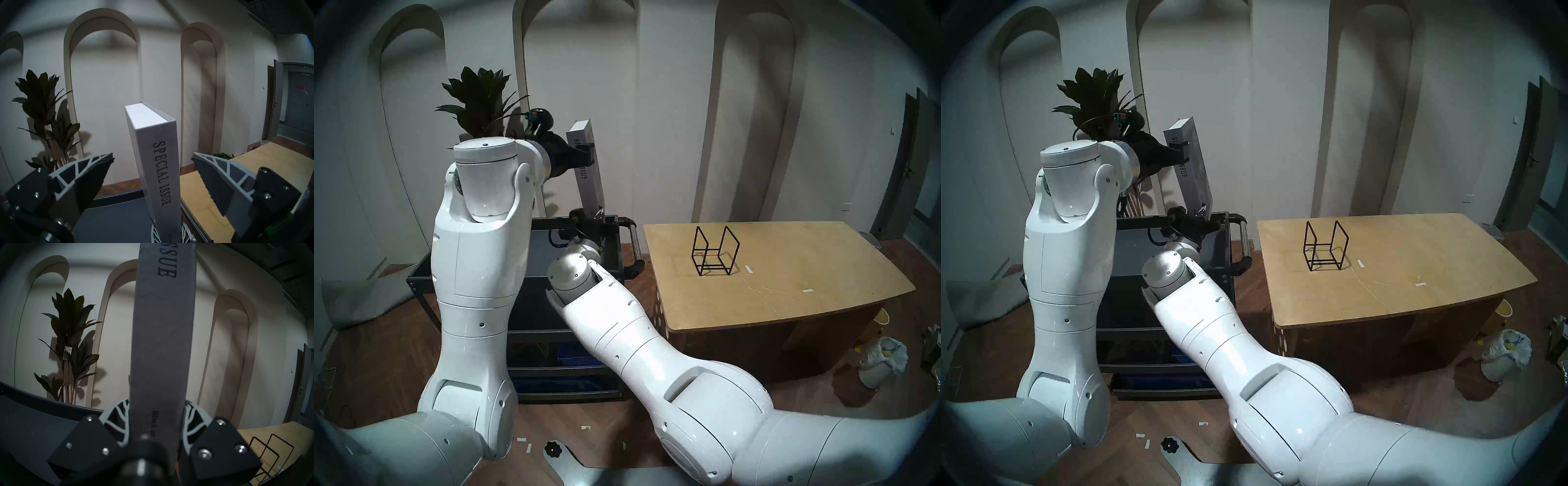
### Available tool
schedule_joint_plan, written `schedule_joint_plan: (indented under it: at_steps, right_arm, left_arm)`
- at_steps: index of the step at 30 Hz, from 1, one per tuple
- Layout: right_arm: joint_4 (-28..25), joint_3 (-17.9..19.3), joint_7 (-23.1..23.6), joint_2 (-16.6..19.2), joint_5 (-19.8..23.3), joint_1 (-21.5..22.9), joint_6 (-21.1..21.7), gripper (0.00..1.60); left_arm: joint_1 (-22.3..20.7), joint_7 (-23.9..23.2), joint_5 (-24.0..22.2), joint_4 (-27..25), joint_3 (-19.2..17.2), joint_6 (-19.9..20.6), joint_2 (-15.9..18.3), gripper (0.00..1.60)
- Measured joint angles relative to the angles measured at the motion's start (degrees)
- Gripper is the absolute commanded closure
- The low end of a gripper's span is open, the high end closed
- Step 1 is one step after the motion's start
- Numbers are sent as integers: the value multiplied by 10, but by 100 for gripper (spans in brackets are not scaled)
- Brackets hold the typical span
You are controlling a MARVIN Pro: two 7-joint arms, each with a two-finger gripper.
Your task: Transfer books between table and cart
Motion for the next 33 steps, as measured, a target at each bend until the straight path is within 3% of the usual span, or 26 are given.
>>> schedule_joint_plan:
  at_steps: [9,21,23,24,26,31,33]
  right_arm:
    - [-63,-45,-32,29,41,-29,49,160]
    - [-107,-51,-33,53,62,-47,79,160]
    - [-107,-52,-30,54,64,-46,80,160]
    - [-107,-52,-29,54,65,-46,80,160]
    - [-106,-53,-25,54,66,-45,79,160]
    - [-103,-56,-18,54,67,-43,78,160]
    - [-101,-57,-15,54,67,-43,77,160]
  left_arm:
    - [-11,17,0,10,6,0,-10,0]
    - [-15,24,-23,47,17,0,-8,0]
    - [-15,29,-26,52,20,0,-7,34]
    - [-15,30,-26,54,20,0,-7,73]
    - [-17,35,-30,59,21,0,-7,85]
    - [-24,45,-36,70,22,0,-12,80]
    - [-27,52,-39,77,23,0,-14,45]
